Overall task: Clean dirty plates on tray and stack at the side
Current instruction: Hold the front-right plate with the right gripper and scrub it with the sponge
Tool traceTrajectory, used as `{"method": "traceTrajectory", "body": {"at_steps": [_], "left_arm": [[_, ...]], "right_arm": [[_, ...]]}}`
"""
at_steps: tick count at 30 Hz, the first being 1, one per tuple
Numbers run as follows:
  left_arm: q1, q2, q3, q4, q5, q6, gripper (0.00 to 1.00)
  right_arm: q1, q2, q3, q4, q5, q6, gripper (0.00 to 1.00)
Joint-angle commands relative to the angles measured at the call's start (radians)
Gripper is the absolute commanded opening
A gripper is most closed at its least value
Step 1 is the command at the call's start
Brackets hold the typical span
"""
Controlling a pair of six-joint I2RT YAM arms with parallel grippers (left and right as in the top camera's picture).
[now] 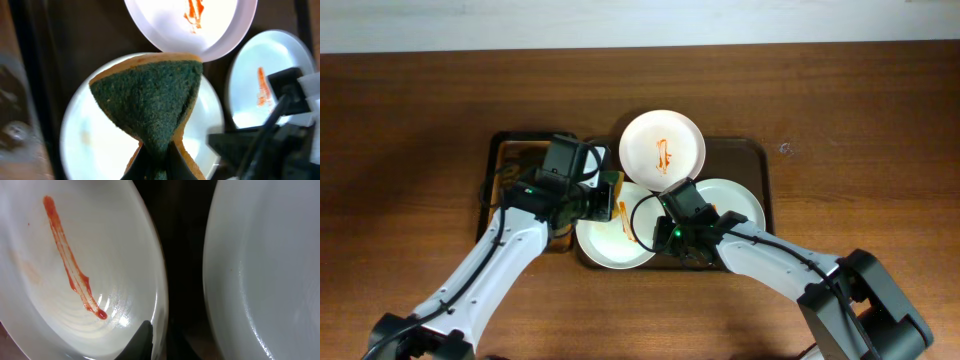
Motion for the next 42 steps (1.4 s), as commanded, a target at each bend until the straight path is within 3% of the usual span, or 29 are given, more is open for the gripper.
{"method": "traceTrajectory", "body": {"at_steps": [1, 10, 16, 26, 27, 32, 42], "left_arm": [[-0.021, 0.052, 0.013, -0.002, 0.062, -0.257, 0.0], [-0.019, 0.247, 0.013, 0.107, 0.325, -0.284, 0.0], [-0.019, 0.351, 0.01, 0.111, 0.333, -0.284, 0.0], [-0.019, 0.393, 0.006, 0.102, -0.016, -0.285, 0.0], [-0.019, 0.393, 0.006, 0.103, 0.012, -0.286, 0.0], [-0.02, 0.393, 0.006, 0.093, 0.433, -0.285, 0.0], [-0.024, 0.393, -0.005, 0.105, 0.372, -0.346, 0.0]], "right_arm": [[0.005, 0.016, 0.013, 0.004, 0.017, 0.006, 0.12], [0.005, 0.016, 0.013, 0.011, 0.017, 0.005, 0.12], [0.005, 0.016, 0.013, 0.012, 0.017, 0.005, 0.12], [0.005, 0.016, 0.013, 0.021, 0.016, 0.005, 0.12], [0.005, 0.016, 0.013, 0.021, 0.016, 0.005, 0.12], [0.005, 0.016, 0.013, 0.021, 0.016, 0.005, 0.11], [0.005, 0.016, 0.013, 0.021, 0.016, 0.005, 0.11]]}}
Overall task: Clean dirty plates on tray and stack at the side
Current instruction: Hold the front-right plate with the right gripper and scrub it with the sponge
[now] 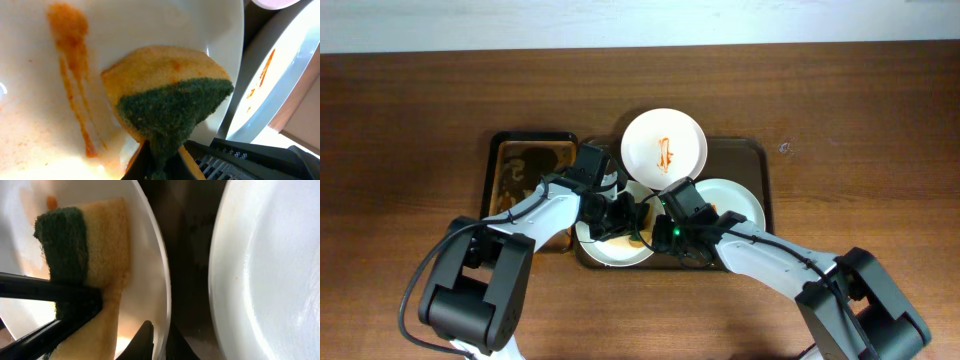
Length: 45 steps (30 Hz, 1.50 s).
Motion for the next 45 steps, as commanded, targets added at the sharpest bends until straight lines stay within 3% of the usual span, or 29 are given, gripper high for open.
{"method": "traceTrajectory", "body": {"at_steps": [1, 6, 8, 15, 20, 21, 25, 28, 33, 39, 40, 43, 45], "left_arm": [[-0.018, 0.016, -0.018, 0.007, -0.035, -0.037, 0.0], [-0.071, 0.017, -0.021, 0.01, -0.178, -0.06, 0.0], [-0.061, 0.016, -0.02, 0.014, -0.33, -0.06, 0.0], [0.017, 0.016, -0.02, 0.087, -0.5, 0.021, 0.0], [0.064, 0.014, -0.019, 0.093, -0.519, 0.064, 0.0], [0.064, -0.002, -0.014, 0.063, -0.499, 0.117, 0.0], [0.064, -0.166, -0.003, -0.086, -0.477, 0.172, 0.0], [0.071, -0.313, -0.003, -0.166, -0.558, 0.172, 0.0], [0.161, -0.367, -0.003, -0.182, -0.566, 0.171, 0.0], [0.269, -0.365, -0.009, -0.199, -0.648, 0.171, 0.0], [0.283, -0.365, -0.01, -0.209, -0.663, 0.171, 0.0], [0.309, -0.365, -0.011, -0.218, -0.658, 0.171, 0.0], [0.309, -0.365, -0.011, -0.22, -0.658, 0.171, 0.0]], "right_arm": [[0.005, 0.008, 0.013, -0.003, 0.012, -0.003, 0.11], [0.005, 0.008, 0.013, -0.003, 0.008, -0.003, 0.11], [0.005, 0.008, 0.013, -0.003, 0.008, -0.003, 0.11], [0.005, 0.008, 0.013, -0.007, 0.005, -0.003, 0.08], [0.005, 0.008, 0.013, -0.053, 0.005, -0.003, 0.06], [0.005, 0.008, 0.013, -0.053, -0.006, -0.003, 0.06], [0.005, 0.008, 0.013, -0.058, -0.018, -0.004, 0.06], [0.005, 0.008, 0.013, -0.045, -0.001, -0.011, 0.06], [0.006, 0.008, 0.013, -0.037, 0.005, -0.014, 0.17], [0.006, 0.008, 0.013, -0.041, 0.005, -0.014, 0.21], [0.006, 0.008, 0.012, -0.041, 0.005, -0.014, 0.2], [0.006, 0.009, 0.012, -0.041, 0.005, -0.014, 0.04], [0.006, 0.009, 0.012, -0.041, 0.005, -0.014, 0.04]]}}
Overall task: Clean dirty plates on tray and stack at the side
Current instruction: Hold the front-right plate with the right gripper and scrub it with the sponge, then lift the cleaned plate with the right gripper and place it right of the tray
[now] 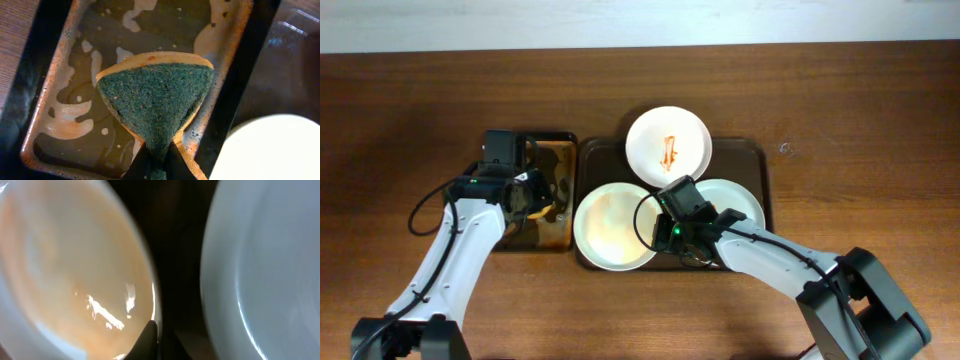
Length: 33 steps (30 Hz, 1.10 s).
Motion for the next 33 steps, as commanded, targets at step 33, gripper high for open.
{"method": "traceTrajectory", "body": {"at_steps": [33], "left_arm": [[0.005, 0.002, -0.009, 0.005, -0.016, 0.147, 0.0]], "right_arm": [[0.066, -0.077, 0.507, -0.566, 0.81, -0.447, 0.04]]}}
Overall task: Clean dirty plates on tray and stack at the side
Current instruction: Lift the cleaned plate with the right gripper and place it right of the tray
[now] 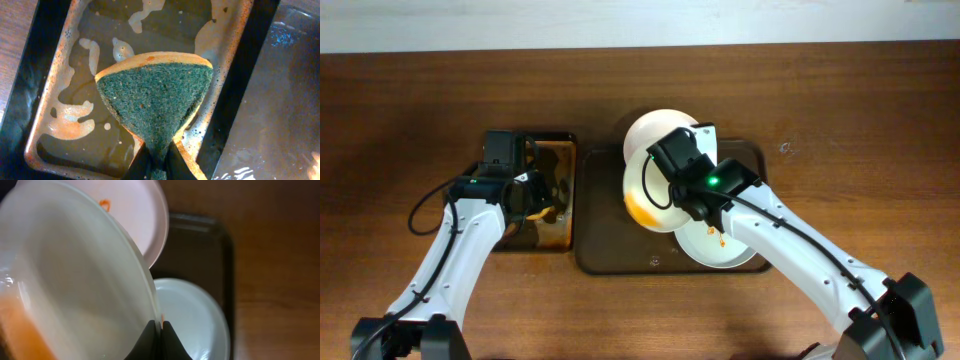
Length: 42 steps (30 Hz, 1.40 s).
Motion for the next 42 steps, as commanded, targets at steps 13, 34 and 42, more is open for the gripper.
{"method": "traceTrajectory", "body": {"at_steps": [13, 34, 42], "left_arm": [[0.005, 0.104, -0.008, 0.055, -0.018, 0.236, 0.0], [0.005, 0.104, -0.008, 0.067, -0.013, 0.232, 0.0], [0.005, 0.104, -0.008, 0.067, -0.013, 0.232, 0.0]], "right_arm": [[0.281, -0.019, 0.04, 0.032, 0.562, -0.078, 0.04], [-0.199, -0.029, 0.04, 0.056, -0.195, 0.171, 0.04], [-0.801, -0.035, 0.036, -0.002, -0.456, 0.105, 0.04]]}}
